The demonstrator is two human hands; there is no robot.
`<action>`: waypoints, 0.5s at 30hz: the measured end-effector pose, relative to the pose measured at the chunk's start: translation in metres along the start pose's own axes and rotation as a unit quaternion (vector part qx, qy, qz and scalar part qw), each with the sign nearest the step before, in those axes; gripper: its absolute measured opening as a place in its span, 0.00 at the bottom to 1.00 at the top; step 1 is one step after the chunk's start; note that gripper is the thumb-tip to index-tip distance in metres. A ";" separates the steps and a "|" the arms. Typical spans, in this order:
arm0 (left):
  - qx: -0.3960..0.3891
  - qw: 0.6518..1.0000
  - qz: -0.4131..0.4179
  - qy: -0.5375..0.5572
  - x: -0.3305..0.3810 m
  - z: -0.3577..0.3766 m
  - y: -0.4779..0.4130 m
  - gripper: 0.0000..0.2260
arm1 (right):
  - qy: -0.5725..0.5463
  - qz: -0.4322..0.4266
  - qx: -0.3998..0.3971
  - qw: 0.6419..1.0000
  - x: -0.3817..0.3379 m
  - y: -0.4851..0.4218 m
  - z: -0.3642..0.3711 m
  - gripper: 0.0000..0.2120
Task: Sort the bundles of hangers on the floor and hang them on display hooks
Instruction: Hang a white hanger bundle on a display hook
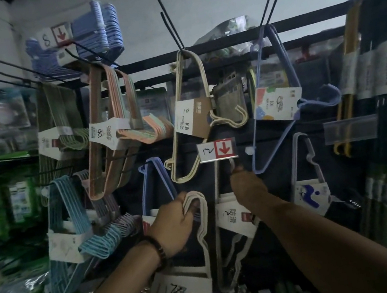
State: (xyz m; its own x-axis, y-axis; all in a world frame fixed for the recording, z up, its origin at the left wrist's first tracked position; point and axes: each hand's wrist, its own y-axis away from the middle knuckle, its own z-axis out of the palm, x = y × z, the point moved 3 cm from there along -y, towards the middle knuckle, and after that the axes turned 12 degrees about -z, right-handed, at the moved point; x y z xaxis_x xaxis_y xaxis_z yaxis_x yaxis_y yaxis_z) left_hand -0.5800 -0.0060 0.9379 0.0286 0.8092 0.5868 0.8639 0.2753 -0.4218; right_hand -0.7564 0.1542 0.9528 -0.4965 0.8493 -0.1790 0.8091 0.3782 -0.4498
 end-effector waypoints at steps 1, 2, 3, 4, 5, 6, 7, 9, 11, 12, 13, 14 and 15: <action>0.003 1.000 0.001 0.006 0.000 0.001 0.001 0.13 | -0.001 -0.001 0.003 1.000 0.002 -0.001 0.002 0.17; 0.009 1.000 0.000 0.006 0.001 0.001 0.002 0.13 | -0.003 -0.001 0.010 1.000 0.003 0.001 0.003 0.18; 0.015 1.000 0.003 0.008 0.001 0.002 0.002 0.13 | 0.004 -0.003 0.024 1.000 0.003 0.006 0.002 0.18; 0.022 1.000 0.004 0.012 0.001 0.003 0.001 0.13 | 0.022 -0.012 0.052 0.998 0.002 0.014 -0.002 0.18; 0.028 0.999 0.006 0.019 0.001 0.005 0.001 0.12 | 0.046 -0.030 0.090 0.994 0.002 0.022 -0.005 0.18; 0.033 0.999 0.007 0.024 0.002 0.006 0.001 0.12 | 0.057 -0.052 0.131 0.988 0.000 0.032 -0.009 0.17; 0.036 0.999 0.011 0.030 0.003 0.008 0.000 0.11 | 0.047 -0.075 0.162 0.983 -0.003 0.044 -0.013 0.16; 0.043 0.998 0.020 0.035 0.006 0.011 -0.003 0.11 | -0.018 -0.109 0.182 0.977 -0.012 0.071 -0.016 0.15; 0.045 0.998 0.027 0.045 0.012 0.013 -0.006 0.11 | -0.104 -0.131 0.187 0.968 -0.021 0.097 -0.015 0.18; 0.045 0.997 0.025 0.056 0.016 0.013 -0.006 0.12 | -0.136 -0.146 0.187 0.962 -0.025 0.110 -0.015 0.20; 0.046 0.996 0.022 0.070 0.019 0.014 -0.008 0.12 | -0.163 -0.165 0.178 0.956 -0.028 0.123 -0.013 0.21; 0.048 0.996 0.019 0.079 0.021 0.014 -0.010 0.12 | -0.182 -0.182 0.160 0.953 -0.034 0.135 -0.011 0.20; 0.052 0.995 0.013 0.088 0.022 0.015 -0.012 0.12 | -0.183 -0.194 0.141 0.954 -0.039 0.146 -0.008 0.20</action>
State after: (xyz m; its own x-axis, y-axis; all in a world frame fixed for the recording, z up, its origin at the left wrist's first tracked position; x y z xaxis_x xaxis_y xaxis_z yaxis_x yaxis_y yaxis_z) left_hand -0.5972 0.0162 0.9455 0.1453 0.7161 0.6827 0.8051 0.3155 -0.5023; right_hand -0.6166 0.1794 0.9010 -0.8593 0.4611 -0.2214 0.4515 0.4804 -0.7519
